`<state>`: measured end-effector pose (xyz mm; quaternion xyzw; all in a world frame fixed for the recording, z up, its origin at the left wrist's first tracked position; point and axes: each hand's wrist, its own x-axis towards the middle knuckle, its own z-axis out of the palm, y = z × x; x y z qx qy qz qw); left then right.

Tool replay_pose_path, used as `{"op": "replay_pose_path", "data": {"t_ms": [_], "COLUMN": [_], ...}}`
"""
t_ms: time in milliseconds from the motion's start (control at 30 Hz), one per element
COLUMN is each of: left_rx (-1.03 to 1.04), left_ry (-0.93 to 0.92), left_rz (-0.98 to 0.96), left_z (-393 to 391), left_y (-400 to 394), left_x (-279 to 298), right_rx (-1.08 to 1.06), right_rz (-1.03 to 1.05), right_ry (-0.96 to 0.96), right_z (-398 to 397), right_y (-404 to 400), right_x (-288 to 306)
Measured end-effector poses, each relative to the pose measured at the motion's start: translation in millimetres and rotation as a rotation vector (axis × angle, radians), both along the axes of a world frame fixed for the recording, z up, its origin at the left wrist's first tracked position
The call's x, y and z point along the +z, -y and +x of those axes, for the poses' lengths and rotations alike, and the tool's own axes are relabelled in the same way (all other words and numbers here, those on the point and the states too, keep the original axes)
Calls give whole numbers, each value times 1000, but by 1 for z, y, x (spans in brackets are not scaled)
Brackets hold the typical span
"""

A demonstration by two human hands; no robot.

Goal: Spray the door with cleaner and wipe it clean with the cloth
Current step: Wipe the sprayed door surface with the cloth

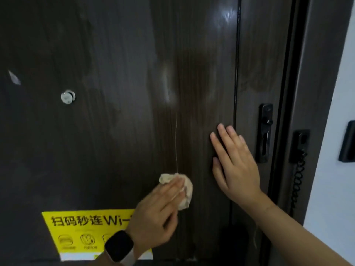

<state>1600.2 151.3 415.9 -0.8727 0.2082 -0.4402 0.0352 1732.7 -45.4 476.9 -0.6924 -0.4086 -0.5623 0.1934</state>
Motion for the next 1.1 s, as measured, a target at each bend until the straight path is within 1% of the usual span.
{"op": "replay_pose_path", "data": {"t_ms": [67,133,200,267,333,400,467,567,633,667,733,833,900,933,1000,1067,1100], "left_rx": [25,31,46,64,83,83,91,34,2,4,27,61,45,35,34,68,81], "left_ry": [-49,-6,188,375,480,510,482,381,303,289,325,484,552,551,517,475,458], "left_rz": [2,-44,-32,-61,-89,-114,-109,-61,-24,-12,-34,-220,-299,-308,-340,-453,-530], "left_z": [-1,6,15,24,31,33,29,16,10,10,11,22,27,27,24,15,12], "left_y": [-2,2,7,9,8,8,8,7,7,6,8,8,9,10,15,23,28], "left_x": [-9,18,65,124,175,188,157,72,45,47,74,140,157,148,100,38,16], "right_rx": [-8,-12,-7,-2,4,9,10,8,8,8,9,12,17,18,17,11,8], "right_rz": [-1,1,8,22,29,30,30,24,21,18,12,17,21,21,25,29,32], "right_ry": [-1,0,5,11,11,12,12,-1,-6,-6,-5,1,5,7,15,15,14], "right_z": [0,-1,-1,-1,-1,-1,-1,-1,-1,-2,-2,-1,0,0,0,0,-1], "right_y": [-1,-1,-1,-1,-2,-2,-2,-3,-2,-2,-1,-1,-2,-2,-2,-2,-1], "right_x": [0,-1,0,0,0,0,0,0,0,0,0,0,0,-1,0,-1,-1]}}
